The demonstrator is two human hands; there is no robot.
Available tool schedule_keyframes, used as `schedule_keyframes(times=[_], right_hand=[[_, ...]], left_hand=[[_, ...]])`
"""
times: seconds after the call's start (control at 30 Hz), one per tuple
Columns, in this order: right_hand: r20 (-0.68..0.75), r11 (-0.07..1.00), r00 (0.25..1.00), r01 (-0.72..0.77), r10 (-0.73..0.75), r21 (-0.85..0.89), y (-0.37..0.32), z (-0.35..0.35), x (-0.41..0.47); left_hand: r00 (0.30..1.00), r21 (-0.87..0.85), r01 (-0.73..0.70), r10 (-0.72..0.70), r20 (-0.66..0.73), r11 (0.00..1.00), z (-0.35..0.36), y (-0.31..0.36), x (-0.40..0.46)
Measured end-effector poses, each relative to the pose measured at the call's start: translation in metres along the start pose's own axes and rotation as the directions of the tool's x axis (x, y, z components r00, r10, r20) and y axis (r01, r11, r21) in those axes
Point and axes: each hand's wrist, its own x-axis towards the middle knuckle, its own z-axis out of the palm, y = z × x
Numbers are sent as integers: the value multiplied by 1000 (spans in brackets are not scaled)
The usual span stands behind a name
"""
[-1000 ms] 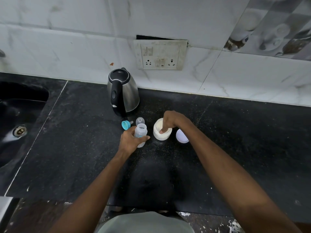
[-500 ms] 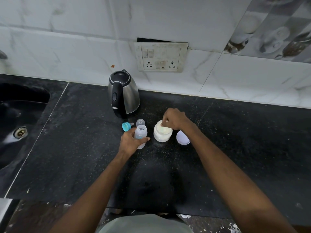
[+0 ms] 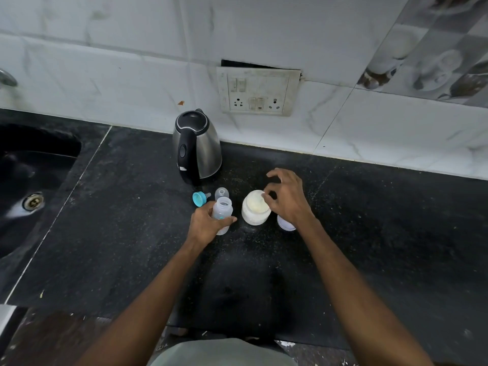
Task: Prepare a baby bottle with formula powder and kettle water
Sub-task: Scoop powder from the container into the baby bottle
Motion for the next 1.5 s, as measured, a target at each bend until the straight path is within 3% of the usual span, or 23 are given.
schedule_keyframes(times=[0.07, 0.17, 0.3, 0.47, 0.57, 0.7, 0.8, 1.5], right_hand=[[-43, 993, 995, 87, -90, -77, -2, 6, -10], [14, 985, 991, 136, -135, -107, -6, 11, -18], [-14, 994, 997, 71, -73, -88, -5, 4, -14], [123, 999, 992, 41, -41, 4, -12, 2, -9], [74, 1000, 997, -13, 13, -3, -11, -1, -6], [155, 998, 986, -65, 60, 24, -14, -4, -3], [125, 991, 984, -132, 129, 18, -13, -3, -2], [104, 951, 981, -187, 166, 248, -36, -15, 0]], left_hand=[[1000, -3, -14, 14, -1, 1000, 1, 1, -3], [999, -6, -36, 36, -1, 999, 3, 2, -5], [999, -3, -38, 38, 2, 999, 4, 3, -6], [999, 1, -49, 49, 12, 999, 5, 4, -7], [999, 6, -38, 38, 19, 999, 4, 5, -9], [1000, 13, -23, 23, 11, 1000, 4, 3, -11], [1000, 31, -19, 18, 3, 999, 3, 3, -15], [999, 52, -39, 39, 19, 998, 10, 10, -20]])
